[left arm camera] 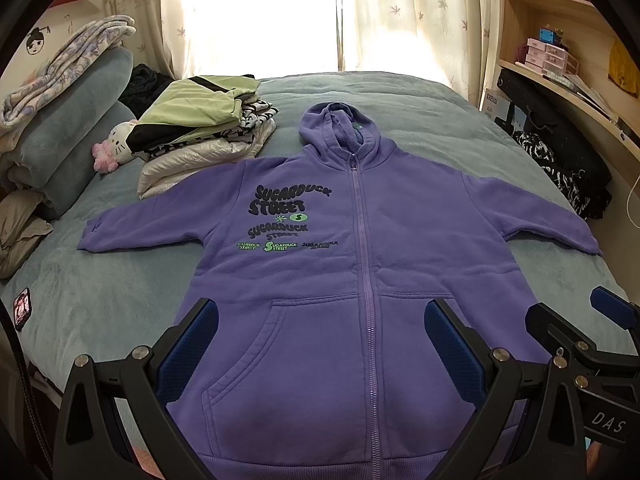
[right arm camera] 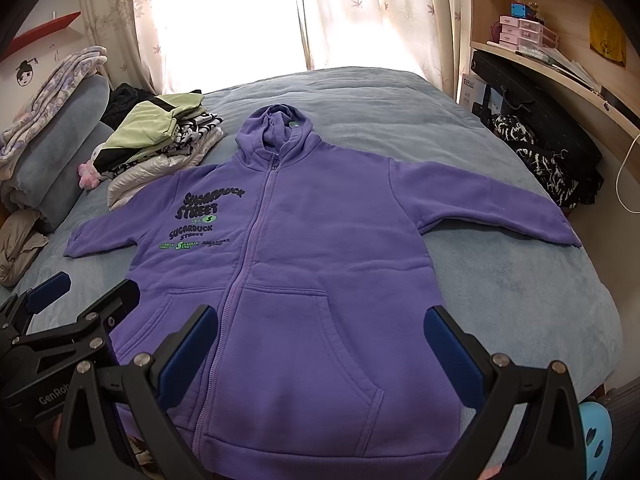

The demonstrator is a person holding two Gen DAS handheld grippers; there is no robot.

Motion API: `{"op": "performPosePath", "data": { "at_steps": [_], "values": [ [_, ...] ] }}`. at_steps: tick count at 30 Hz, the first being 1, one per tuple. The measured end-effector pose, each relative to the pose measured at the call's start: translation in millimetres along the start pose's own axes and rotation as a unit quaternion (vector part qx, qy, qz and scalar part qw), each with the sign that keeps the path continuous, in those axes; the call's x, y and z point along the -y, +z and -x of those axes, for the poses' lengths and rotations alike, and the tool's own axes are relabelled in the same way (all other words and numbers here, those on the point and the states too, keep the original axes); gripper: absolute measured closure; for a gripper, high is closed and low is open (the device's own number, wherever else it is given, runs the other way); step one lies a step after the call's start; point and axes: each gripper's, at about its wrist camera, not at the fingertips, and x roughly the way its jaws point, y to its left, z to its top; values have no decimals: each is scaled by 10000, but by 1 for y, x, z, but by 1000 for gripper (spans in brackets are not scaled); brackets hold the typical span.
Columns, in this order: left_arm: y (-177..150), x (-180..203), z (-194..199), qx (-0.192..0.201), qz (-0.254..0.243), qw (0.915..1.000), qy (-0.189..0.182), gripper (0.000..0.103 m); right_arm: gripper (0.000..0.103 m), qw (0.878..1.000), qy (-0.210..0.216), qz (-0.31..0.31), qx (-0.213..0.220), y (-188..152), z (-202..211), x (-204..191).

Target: Fold large clothes

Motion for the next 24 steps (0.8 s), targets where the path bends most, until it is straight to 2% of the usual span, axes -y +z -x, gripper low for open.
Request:
{"op": "performPosePath", "data": {
  "at_steps": [24],
  "values": [
    [-1, 2, 1, -32, -31, 10000, -1, 1, 0, 10000, 13, -7, -9, 1, 0, 2]
  ]
}}
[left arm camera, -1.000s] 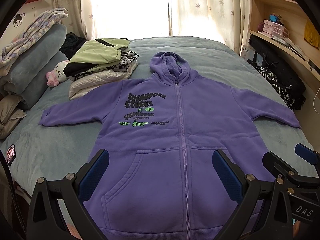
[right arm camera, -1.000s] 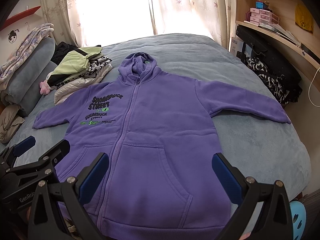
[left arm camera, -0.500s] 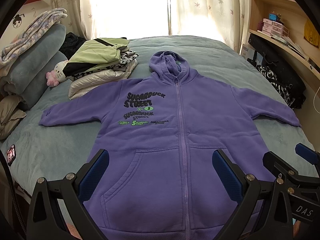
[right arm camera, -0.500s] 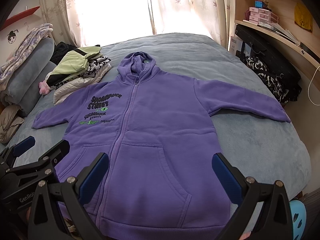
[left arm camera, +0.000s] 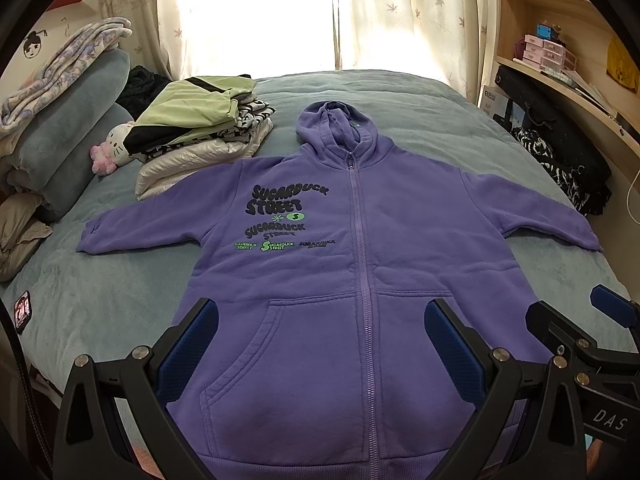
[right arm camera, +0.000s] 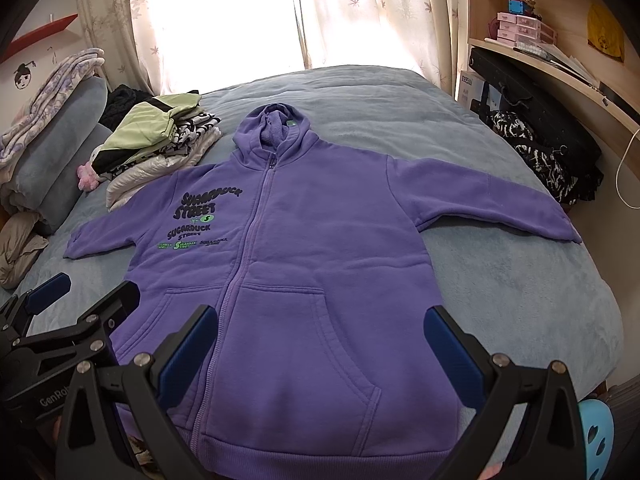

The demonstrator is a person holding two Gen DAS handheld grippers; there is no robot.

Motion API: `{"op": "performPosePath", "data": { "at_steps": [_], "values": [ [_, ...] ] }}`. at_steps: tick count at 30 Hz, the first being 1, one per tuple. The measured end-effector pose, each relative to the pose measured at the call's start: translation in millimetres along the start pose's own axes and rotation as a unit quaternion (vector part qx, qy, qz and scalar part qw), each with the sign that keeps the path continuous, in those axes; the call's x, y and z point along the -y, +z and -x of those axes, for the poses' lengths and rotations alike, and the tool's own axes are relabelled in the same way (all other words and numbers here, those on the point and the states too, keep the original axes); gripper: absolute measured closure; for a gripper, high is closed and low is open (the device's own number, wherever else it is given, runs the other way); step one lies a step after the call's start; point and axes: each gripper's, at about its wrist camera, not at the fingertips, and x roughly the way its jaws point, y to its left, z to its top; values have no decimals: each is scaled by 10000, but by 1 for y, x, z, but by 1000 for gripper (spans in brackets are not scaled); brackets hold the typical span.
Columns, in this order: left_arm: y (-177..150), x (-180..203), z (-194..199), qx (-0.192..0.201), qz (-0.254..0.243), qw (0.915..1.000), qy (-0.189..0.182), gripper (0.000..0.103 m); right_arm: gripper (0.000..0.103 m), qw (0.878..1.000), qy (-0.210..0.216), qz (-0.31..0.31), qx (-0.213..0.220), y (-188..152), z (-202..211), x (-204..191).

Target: Fold large clothes

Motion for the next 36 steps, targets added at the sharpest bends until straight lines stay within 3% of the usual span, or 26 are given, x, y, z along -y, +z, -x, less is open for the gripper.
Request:
{"op": "performPosePath", "data": {
  "at_steps": [19, 28, 32, 36],
  "values": [
    [19, 21, -18, -289, -134, 9994, -124, 1, 0, 9999, 71, -110, -71, 3, -9, 18],
    [66, 56, -2, 634, -673, 9957, -88, 1, 0, 9993, -259, -48, 283, 34, -4, 48],
    [95, 82, 2, 920, -1001, 9904, -264, 1, 0, 9957, -684, 121, 608, 58, 6, 69],
    [125, 106, -2, 1024, -1013, 9885, -461, 1, 0, 9877, -1224, 232, 947, 82, 17, 91]
  ]
}}
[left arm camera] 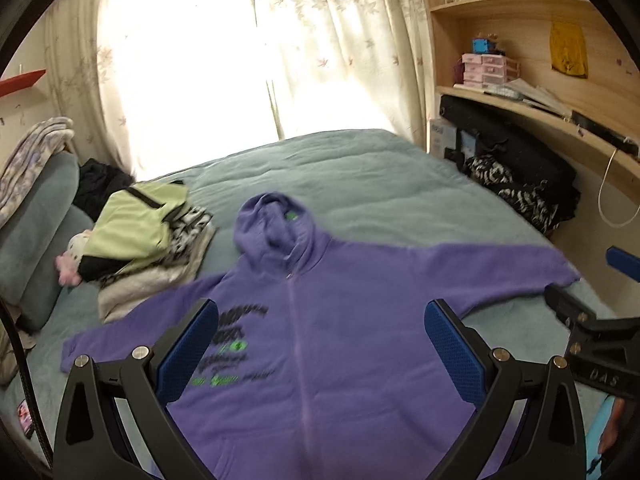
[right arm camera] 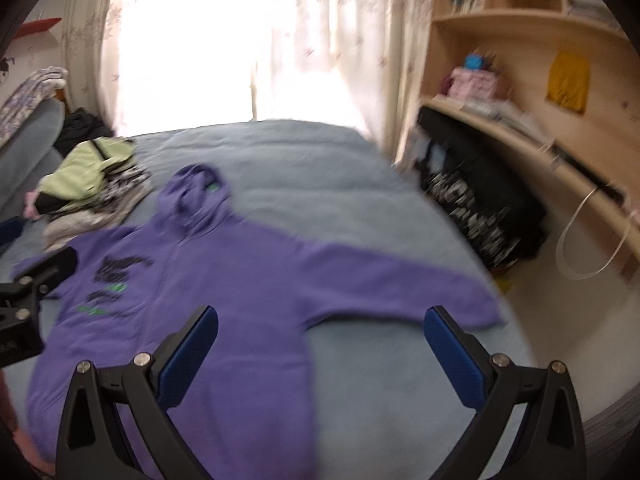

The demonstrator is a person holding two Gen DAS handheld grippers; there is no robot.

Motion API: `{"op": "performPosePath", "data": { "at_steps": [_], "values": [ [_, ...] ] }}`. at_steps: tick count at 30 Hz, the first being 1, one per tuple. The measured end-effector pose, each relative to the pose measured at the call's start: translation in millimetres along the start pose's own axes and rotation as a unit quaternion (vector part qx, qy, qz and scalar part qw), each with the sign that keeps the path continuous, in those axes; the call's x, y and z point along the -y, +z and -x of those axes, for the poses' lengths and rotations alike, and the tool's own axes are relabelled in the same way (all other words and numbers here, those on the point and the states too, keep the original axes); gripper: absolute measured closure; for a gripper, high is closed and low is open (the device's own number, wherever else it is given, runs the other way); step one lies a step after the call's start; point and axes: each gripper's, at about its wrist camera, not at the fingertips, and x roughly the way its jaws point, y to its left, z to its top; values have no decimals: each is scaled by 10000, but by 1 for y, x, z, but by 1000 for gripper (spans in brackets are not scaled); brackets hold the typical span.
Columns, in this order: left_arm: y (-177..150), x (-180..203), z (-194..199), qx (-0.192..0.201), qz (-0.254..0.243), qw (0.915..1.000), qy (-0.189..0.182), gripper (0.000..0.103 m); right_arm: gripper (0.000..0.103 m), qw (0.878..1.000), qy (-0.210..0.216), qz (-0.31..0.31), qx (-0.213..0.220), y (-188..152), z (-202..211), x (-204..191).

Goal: Fold large clothes
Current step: 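Grasp the cuff of one hoodie sleeve with the right tool and lift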

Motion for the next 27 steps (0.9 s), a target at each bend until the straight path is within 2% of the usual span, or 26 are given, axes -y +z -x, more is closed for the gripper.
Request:
{"op": "performPosePath", "data": {
  "at_steps": [5, 7, 11, 15, 17, 21, 25, 27],
  "values": [
    [29, 27, -27, 159, 15, 9999, 21, 1, 0, 9976, -594, -233, 280, 28, -15, 45],
    [40, 39, -49, 100, 43, 9999, -17, 1, 0, 9960, -759, -419, 210, 34, -30, 66],
    [48, 61, -96, -79, 210, 9996, -151, 1, 0, 9948, -487, -878, -172, 35, -73, 108],
    [43, 83, -159, -544, 236, 9980, -225, 1, 0, 9863, -55, -1546, -572, 20, -119, 150],
    [36, 91, -187, -758, 283, 9964, -234, 1, 0, 9759, 117, -1978, -919, 3, -150, 172],
    [18, 109, -236, -1164, 456, 9912, -430, 1, 0, 9559, 48, -2567, -1427, -34, -189, 203],
    [-4, 121, -273, -1500, 520, 9856, -575, 1, 1, 9211, 145, -3443, -1812, -76, -221, 243],
    [-12, 126, -284, -1611, 512, 9840, -565, 1, 7, 9061, 270, -3788, -1864, -89, -231, 256]
  ]
}}
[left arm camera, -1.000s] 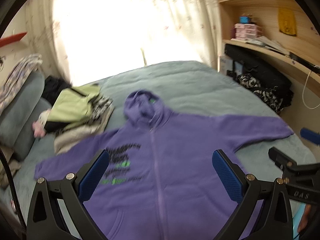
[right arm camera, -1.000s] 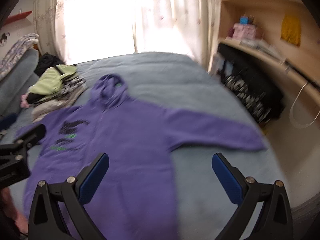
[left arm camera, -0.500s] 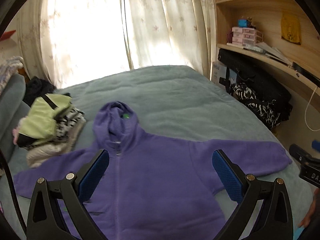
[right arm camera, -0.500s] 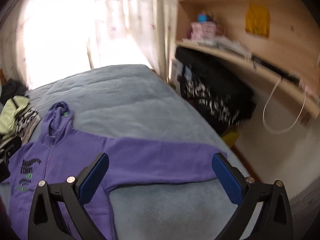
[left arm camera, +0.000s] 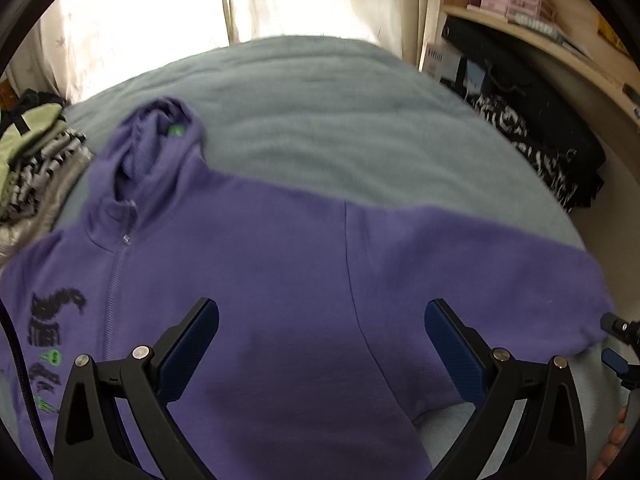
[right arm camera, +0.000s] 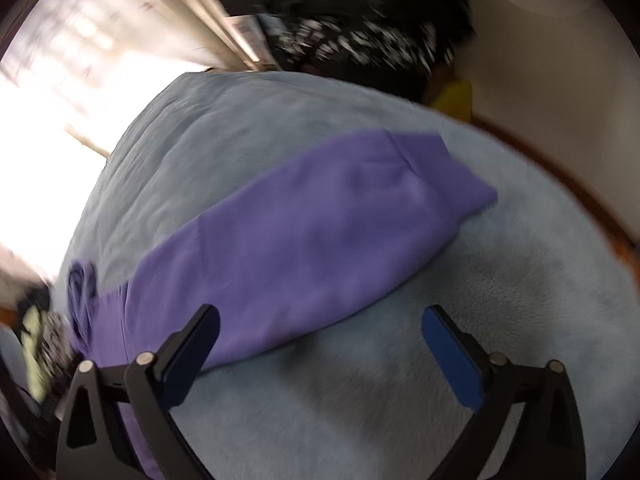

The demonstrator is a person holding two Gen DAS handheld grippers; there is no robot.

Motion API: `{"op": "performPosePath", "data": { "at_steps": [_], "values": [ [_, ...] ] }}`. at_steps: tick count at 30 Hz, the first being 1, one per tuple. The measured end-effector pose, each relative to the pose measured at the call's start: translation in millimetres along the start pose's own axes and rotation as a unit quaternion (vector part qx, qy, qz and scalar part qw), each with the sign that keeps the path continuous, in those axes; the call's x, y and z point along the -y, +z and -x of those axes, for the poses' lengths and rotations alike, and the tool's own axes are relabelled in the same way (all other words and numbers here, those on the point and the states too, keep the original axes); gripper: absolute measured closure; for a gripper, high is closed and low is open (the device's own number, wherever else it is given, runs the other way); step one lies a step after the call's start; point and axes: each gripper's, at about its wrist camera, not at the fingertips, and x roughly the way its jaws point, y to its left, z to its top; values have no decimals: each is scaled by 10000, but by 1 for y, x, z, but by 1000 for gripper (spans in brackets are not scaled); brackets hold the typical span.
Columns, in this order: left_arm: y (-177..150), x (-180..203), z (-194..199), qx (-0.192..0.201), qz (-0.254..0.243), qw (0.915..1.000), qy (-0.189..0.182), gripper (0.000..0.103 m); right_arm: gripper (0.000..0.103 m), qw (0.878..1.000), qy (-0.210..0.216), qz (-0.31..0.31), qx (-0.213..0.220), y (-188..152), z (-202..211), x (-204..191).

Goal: Fold large clothes
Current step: 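Grasp the cuff of one hoodie sleeve with the right tool and lift, then lay the held sleeve across the hoodie front and open the right tool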

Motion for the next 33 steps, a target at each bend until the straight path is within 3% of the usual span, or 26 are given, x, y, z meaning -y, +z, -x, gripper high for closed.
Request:
{"op": "performPosePath", "data": {
  "at_steps": [2, 7, 9, 11, 12, 13, 17, 19, 22, 28, 33],
  "values": [
    [-4, 1, -12, -79, 12, 10000, -17, 1, 10, 9988, 202, -439, -125, 5, -15, 19],
    [-8, 1, -21, -139, 114, 9997, -136, 6, 11, 9949, 462, -901, 42, 14, -26, 27],
    [-8, -2, -18, -128, 97, 9997, -172, 10, 21, 9944, 450, -946, 120, 19, -28, 25],
    [-8, -7, -10, -79, 98, 9998, -175, 10, 60, 9954, 345, -887, 112, 26, -32, 21],
    [-8, -9, -4, -46, 94, 9998, -167, 10, 71, 9958, 298, -852, 118, 29, -32, 20],
    [-8, -12, 2, -11, 78, 9999, -126, 10, 91, 9963, 263, -799, 153, 31, -30, 17],
    [-5, -28, 30, 201, 27, 9998, -68, 10, 92, 9956, 521, -363, 689, 33, 6, -14],
    [-4, -40, 49, 326, 40, 9995, 8, 10, 92, 9916, 736, 189, 1051, 26, 38, -52],
    [-3, -62, 77, 528, 125, 9985, 97, 10, 92, 9818, 1160, 836, 1249, 12, 72, -104],
    [-14, -129, 122, 829, 473, 9950, 308, 10, 92, 9480, 1911, 2255, 1184, -42, 109, -218],
    [-34, -195, 124, 751, 914, 9913, 580, 10, 89, 9236, 1919, 3239, 717, -106, 73, -291]
  ]
}}
